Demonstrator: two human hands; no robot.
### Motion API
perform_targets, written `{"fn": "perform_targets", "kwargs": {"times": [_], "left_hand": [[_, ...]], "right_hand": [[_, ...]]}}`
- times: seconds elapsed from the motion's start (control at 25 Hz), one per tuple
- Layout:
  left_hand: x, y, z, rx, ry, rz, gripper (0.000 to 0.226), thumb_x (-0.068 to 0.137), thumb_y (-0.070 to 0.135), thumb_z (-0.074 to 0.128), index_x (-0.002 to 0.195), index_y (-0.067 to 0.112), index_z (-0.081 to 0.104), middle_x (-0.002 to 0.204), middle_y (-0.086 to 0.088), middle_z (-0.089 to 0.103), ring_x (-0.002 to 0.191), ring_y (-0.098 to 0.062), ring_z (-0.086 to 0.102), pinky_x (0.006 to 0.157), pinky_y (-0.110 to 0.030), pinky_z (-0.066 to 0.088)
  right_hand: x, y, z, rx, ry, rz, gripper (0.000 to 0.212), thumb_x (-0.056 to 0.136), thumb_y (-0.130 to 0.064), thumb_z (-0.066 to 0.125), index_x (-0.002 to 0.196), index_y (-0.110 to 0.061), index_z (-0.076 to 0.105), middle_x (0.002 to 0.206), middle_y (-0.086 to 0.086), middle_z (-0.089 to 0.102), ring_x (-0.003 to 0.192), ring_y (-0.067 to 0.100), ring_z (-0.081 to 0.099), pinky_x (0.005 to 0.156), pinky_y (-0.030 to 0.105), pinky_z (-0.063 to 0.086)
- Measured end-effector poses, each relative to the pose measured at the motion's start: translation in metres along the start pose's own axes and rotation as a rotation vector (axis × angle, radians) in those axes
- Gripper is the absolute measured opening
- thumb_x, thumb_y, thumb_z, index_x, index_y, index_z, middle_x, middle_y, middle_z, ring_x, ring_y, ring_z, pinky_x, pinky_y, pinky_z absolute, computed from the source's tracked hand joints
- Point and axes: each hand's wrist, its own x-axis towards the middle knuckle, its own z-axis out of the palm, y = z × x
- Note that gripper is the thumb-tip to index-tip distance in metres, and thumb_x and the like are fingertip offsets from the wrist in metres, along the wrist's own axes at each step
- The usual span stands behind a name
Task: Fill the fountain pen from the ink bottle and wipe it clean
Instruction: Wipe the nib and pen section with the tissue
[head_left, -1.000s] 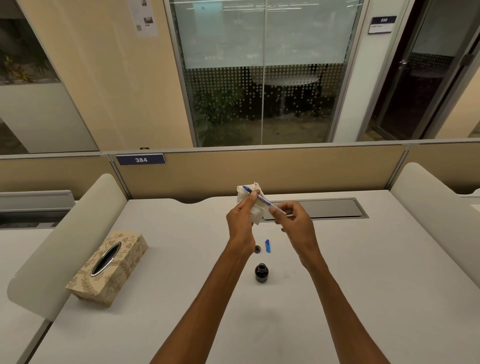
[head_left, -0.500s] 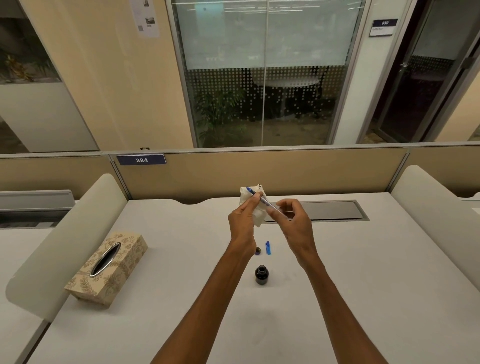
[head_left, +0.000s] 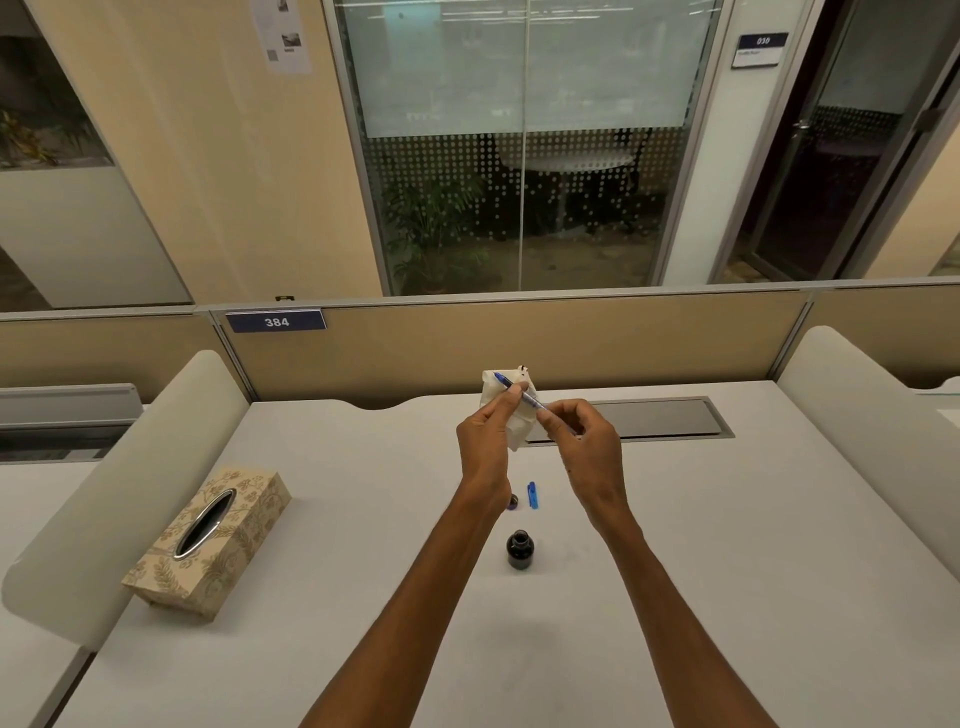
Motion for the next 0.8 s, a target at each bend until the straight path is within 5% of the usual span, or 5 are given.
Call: {"fn": "perform_targets", "kwargs": {"times": [0.2, 0.36, 0.56, 0.8], "left_hand": [[-0.003, 0.0, 0.001, 0.047, -0.05, 0.048, 0.034, 0.09, 0.026, 0.07, 0.119, 0.009, 0.07, 0.103, -0.003, 0.068, 0.095, -0.016, 0.058, 0.075, -0.024, 0.048], [-0.004, -0.004, -0.003, 0.065, -0.058, 0.062, 0.032, 0.091, 0.025, 0.069, 0.119, 0.01, 0.07, 0.102, 0.002, 0.068, 0.101, -0.017, 0.059, 0.084, -0.026, 0.049], [-0.007, -0.017, -0.007, 0.142, -0.034, 0.087, 0.033, 0.091, 0.034, 0.066, 0.12, 0.017, 0.071, 0.11, 0.001, 0.068, 0.109, -0.023, 0.059, 0.069, -0.023, 0.048], [-0.008, -0.03, -0.029, 0.177, 0.047, 0.093, 0.028, 0.093, 0.015, 0.065, 0.12, 0.016, 0.071, 0.117, 0.006, 0.059, 0.105, -0.014, 0.055, 0.096, -0.028, 0.051]], "right_hand": [[-0.001, 0.001, -0.002, -0.062, -0.1, 0.053, 0.026, 0.102, -0.029, 0.047, 0.09, -0.013, 0.065, 0.075, 0.0, 0.064, 0.069, 0.009, 0.059, 0.061, 0.01, 0.046], [0.001, 0.005, -0.008, -0.199, -0.205, -0.017, 0.02, 0.096, -0.029, 0.058, 0.105, -0.012, 0.065, 0.096, 0.003, 0.067, 0.086, 0.016, 0.06, 0.068, 0.013, 0.045], [-0.004, 0.01, -0.01, -0.26, -0.152, -0.084, 0.023, 0.092, -0.024, 0.066, 0.111, -0.013, 0.067, 0.095, -0.001, 0.066, 0.082, 0.012, 0.059, 0.068, 0.011, 0.044], [-0.016, 0.047, -0.015, -0.185, -0.018, 0.218, 0.016, 0.092, -0.021, 0.066, 0.106, -0.013, 0.068, 0.091, 0.0, 0.068, 0.073, 0.011, 0.063, 0.065, 0.014, 0.049]]}}
